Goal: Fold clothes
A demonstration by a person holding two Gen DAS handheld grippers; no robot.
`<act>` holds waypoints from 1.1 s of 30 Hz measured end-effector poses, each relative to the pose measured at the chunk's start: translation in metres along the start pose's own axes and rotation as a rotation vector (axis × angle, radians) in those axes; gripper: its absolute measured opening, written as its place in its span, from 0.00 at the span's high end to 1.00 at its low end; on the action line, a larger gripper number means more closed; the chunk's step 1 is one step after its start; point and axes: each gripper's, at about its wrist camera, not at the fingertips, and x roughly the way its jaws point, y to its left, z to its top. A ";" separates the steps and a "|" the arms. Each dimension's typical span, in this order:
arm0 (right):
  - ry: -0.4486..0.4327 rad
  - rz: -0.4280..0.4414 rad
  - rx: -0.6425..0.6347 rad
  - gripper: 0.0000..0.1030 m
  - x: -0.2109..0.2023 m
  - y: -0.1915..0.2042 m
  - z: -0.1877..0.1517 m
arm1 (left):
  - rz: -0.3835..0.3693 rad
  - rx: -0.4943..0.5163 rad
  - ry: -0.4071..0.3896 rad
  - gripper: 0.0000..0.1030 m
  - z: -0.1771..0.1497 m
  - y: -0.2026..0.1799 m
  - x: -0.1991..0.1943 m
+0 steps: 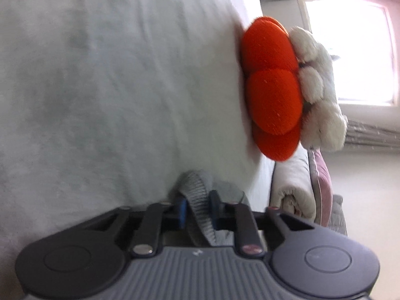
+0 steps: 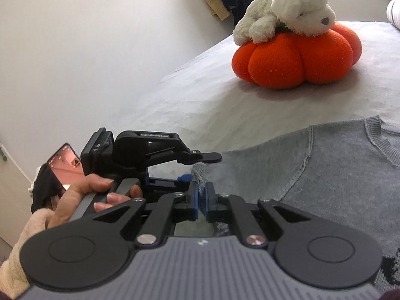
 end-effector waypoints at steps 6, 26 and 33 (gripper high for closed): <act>0.039 0.012 -0.016 0.94 0.012 0.008 -0.004 | 0.031 0.153 -0.112 0.96 -0.002 -0.013 -0.006; 0.149 0.096 0.018 0.66 0.049 0.031 -0.030 | 0.097 0.522 -0.256 0.73 -0.011 -0.057 -0.024; 0.081 -0.098 0.051 0.60 -0.015 -0.008 -0.031 | 0.036 0.655 -0.081 0.69 -0.033 -0.065 -0.001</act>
